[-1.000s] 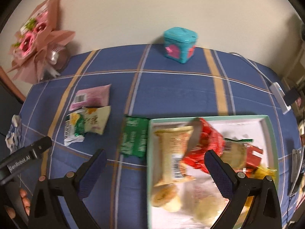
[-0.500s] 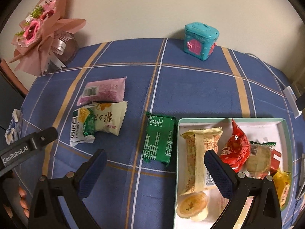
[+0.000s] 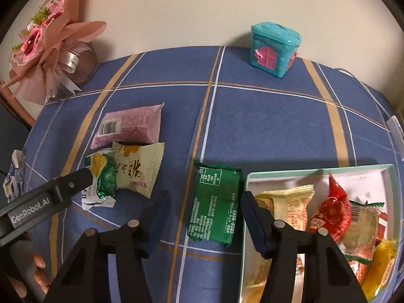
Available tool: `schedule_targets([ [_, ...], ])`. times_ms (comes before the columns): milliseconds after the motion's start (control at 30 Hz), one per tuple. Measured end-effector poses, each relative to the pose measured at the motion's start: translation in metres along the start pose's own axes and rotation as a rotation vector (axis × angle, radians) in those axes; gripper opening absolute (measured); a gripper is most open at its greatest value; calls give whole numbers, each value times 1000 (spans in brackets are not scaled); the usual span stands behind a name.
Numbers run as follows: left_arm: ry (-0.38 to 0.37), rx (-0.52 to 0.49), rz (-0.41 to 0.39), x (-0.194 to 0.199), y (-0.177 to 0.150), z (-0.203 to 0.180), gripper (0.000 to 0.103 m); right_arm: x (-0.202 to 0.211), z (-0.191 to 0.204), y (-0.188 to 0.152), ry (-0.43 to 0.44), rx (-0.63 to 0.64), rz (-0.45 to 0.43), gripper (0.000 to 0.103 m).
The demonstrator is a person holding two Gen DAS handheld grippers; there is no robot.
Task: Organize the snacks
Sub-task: 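Grasp the green packet with the right gripper while the left gripper approaches the green-and-white bag, then grasp the green-and-white cracker bag with the left gripper while the right gripper holds the green packet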
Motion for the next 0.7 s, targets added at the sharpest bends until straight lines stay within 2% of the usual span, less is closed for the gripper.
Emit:
schedule_targets([
  [67, -7, -10, 3, -4, 1, -3, 100, -1, 2, 1, -7, 13, -4, 50],
  [167, -14, -22, 6, -8, 2, -6, 96, -5, 4, 2, -2, 15, 2, 49],
  [233, -19, -27, 5, -10, 2, -7, 89, -9, 3, 2, -12, 12, 9, 49],
  [367, -25, -33, 11, -14, 1, -9, 87, -11, -2, 3, -27, -2, 2, 49],
  [400, -30, -38, 15, -15, 0, -11, 84, -11, -3, 3, -27, -6, 1, 49],
  [467, -39, -41, 23, -18, -2, -13, 73, -11, -3, 3, -25, -11, 0, 49],
  [600, -41, -40, 36, -22, -4, -13, 61, -12, -2, 2, -37, -2, 2, 49],
  [633, -44, -41, 38, -23, -4, -13, 56, -12, -2, 2, -35, -3, 1, 49],
  [700, -37, -42, 39, -23, -4, -12, 55, -12, -2, 2, -24, -8, 1, 49],
])
Point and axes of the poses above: each gripper's, at about its wrist camera, not at the fingertips, and x roughly against the way its jaws point, z to its left, y to its top, the point moved 7 cm from there along -x, roughly the way its jaws point, and after that the axes turned 11 degrees about z, right-handed, at the moved point
